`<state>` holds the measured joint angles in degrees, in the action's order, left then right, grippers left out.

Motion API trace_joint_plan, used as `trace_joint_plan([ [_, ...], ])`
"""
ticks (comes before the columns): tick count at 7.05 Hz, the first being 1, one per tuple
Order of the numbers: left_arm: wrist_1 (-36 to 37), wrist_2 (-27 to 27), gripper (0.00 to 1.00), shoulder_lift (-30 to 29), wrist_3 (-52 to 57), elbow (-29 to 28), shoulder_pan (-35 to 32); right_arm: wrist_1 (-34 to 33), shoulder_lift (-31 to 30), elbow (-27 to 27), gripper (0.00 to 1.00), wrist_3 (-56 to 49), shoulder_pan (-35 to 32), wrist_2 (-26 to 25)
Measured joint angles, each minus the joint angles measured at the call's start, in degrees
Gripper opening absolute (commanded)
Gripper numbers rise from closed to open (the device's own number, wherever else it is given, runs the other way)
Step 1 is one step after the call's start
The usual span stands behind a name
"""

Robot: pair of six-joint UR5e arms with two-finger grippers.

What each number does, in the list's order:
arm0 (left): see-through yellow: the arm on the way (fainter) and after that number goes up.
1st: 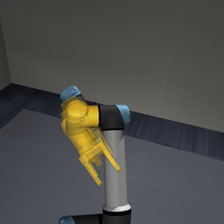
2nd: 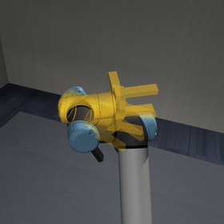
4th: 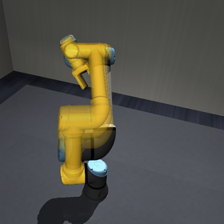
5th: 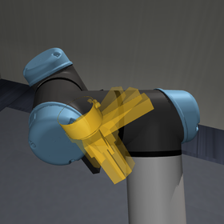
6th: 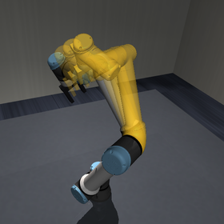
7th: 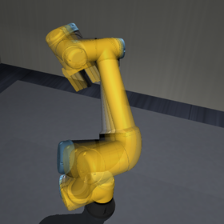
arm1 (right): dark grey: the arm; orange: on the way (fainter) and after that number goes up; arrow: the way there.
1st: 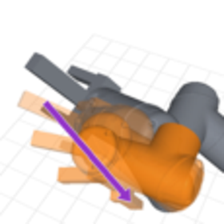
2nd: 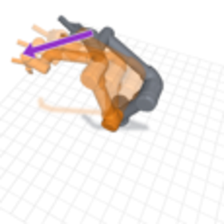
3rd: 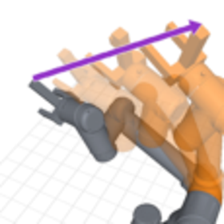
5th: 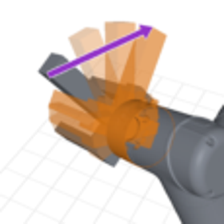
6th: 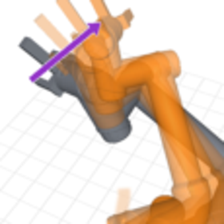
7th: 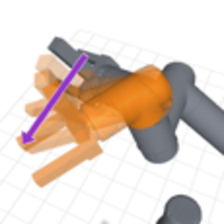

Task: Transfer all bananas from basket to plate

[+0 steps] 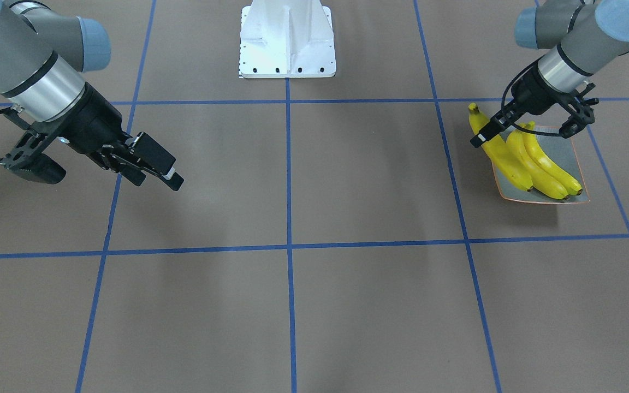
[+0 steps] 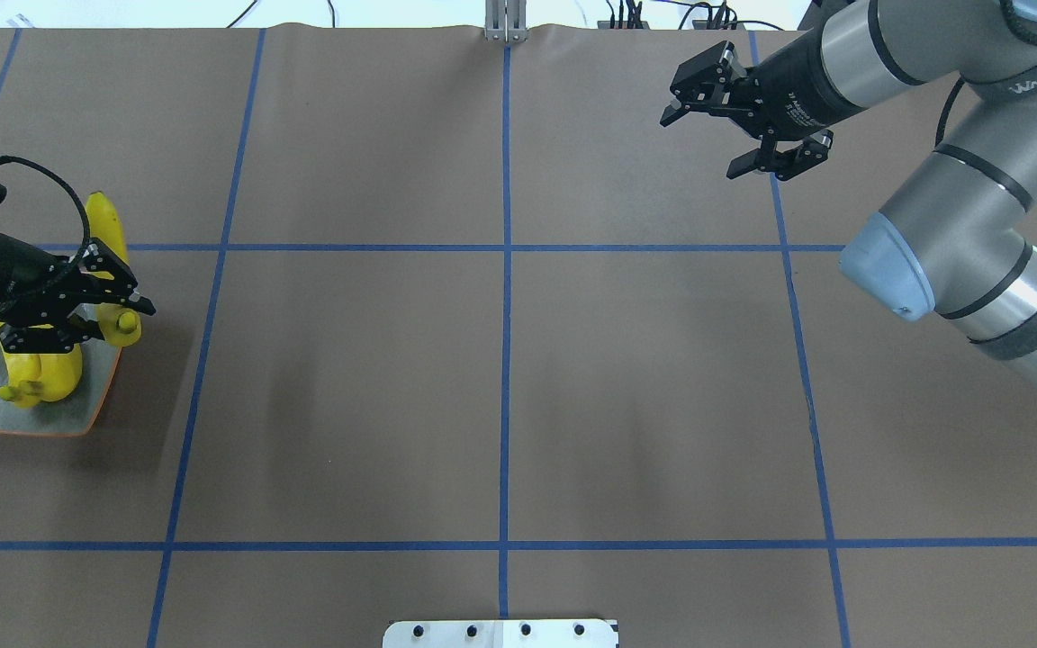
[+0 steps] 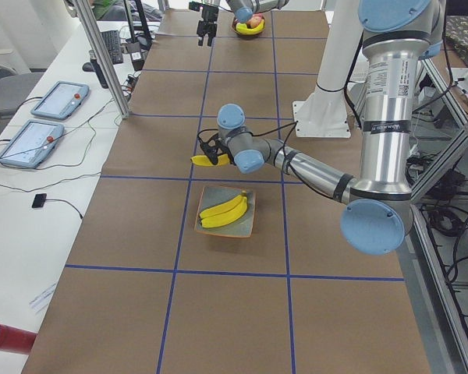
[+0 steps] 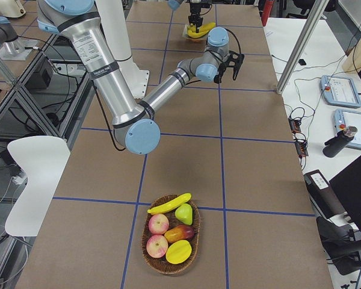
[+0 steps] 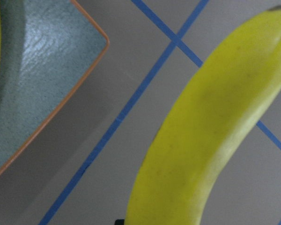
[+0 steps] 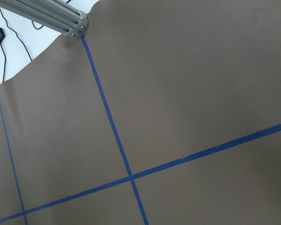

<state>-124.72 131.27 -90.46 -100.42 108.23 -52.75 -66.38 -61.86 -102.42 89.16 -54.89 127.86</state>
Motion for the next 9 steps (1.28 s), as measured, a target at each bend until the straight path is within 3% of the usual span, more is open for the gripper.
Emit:
trace_joint_plan([
  [3, 0.0, 0.2, 0.00, 0.1, 4.0, -5.0, -2.1, 0.2, -0.7, 0.2, 1.00, -0.1, 0.0, 0.0],
  [7, -0.1, 0.9, 0.00, 1.0, 5.4, -7.3, -2.5, 0.2, -0.7, 0.9, 1.00, -1.3, 0.0, -0.1],
  [9, -0.2, 1.6, 0.99, 1.5, 5.4, -7.3, -2.4, 0.2, -0.8, 1.0, 1.00, -1.3, 0.0, -0.1],
])
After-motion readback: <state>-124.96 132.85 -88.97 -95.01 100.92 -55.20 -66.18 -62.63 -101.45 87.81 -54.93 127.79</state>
